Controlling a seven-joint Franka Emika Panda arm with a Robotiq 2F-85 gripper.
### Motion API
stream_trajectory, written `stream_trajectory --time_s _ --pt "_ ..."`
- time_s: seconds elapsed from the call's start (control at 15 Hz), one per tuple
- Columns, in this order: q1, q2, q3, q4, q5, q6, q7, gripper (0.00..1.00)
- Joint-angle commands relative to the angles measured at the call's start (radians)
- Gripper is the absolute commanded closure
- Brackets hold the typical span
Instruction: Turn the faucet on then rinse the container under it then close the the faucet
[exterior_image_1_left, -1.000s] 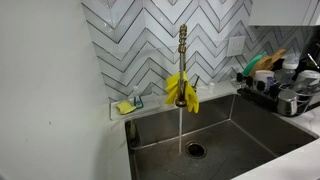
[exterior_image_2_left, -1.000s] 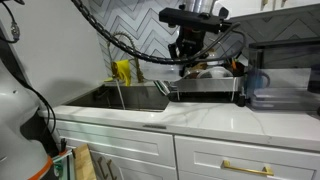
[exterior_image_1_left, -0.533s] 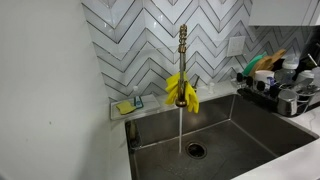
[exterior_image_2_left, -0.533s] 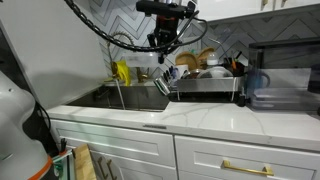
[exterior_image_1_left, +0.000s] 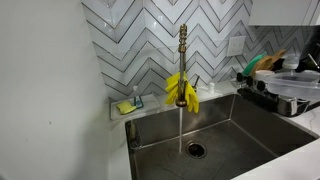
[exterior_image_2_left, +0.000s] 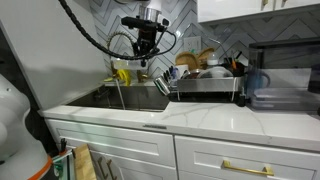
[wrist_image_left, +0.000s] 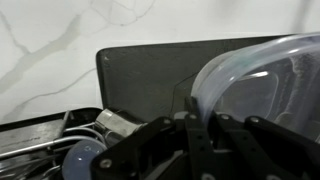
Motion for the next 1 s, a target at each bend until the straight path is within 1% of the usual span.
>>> stream_trajectory --time_s 0.0,0.53,0.6,0.93 --pt "0.022 0.001 -0.010 -0.001 0.000 -0.001 0.010 0.95" --pt "0.022 0.001 -0.013 -0.002 0.002 0.000 0.012 0.95" --pt "0.022 0.001 -0.013 -0.002 0.002 0.000 0.012 0.99" --pt "0.086 -0.035 0.054 -0.071 0.009 0.030 0.041 0.99"
